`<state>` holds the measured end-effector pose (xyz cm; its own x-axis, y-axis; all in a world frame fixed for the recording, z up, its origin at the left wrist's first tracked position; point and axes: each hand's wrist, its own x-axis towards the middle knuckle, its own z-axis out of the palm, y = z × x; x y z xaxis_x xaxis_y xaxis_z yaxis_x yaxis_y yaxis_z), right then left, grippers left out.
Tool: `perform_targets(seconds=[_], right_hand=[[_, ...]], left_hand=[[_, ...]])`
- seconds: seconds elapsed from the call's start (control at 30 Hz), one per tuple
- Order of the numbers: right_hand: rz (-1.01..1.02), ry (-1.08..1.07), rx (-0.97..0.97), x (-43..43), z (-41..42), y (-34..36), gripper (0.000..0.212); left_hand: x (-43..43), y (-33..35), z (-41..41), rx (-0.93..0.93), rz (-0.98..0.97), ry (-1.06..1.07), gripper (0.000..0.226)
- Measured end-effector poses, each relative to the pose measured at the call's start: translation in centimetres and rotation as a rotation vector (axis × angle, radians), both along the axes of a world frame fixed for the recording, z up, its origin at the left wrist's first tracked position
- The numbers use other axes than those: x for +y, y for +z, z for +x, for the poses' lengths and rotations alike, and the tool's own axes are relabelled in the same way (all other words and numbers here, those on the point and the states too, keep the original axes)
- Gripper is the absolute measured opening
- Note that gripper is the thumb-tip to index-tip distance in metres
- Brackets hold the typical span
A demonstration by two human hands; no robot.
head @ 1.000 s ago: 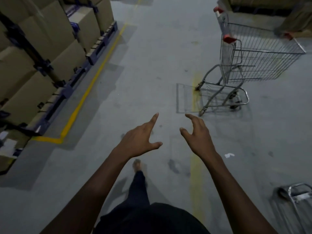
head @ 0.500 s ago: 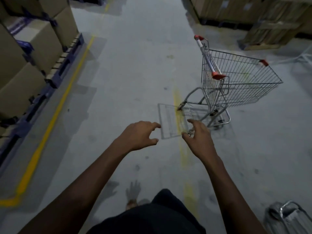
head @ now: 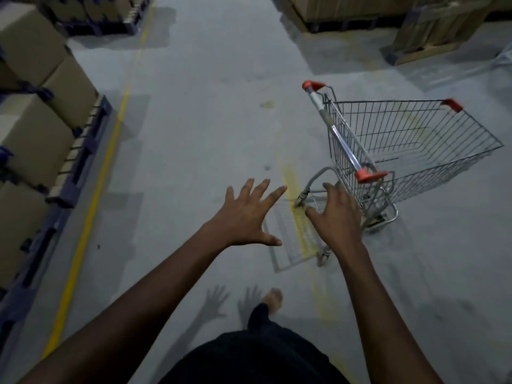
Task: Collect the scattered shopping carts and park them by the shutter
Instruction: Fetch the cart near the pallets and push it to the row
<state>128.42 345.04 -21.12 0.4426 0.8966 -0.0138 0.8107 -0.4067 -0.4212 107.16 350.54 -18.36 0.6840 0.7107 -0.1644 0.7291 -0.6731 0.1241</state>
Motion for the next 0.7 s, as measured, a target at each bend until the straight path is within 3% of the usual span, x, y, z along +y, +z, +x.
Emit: perform_targets(seconds=[0.23, 0.7], right_hand=[[-0.103, -0.063, -0.072, 11.9, 6.4, -0.1, 0.089], [-0.254, -0.328, 0.221, 22.4, 13.5, -3.8, 0.101]], left_hand=[[13.7, 1.6, 7.5, 0.048, 0.001, -0.126, 0.128], [38.7, -1.9, 25.5, 0.114, 0.145, -0.679, 0.118]])
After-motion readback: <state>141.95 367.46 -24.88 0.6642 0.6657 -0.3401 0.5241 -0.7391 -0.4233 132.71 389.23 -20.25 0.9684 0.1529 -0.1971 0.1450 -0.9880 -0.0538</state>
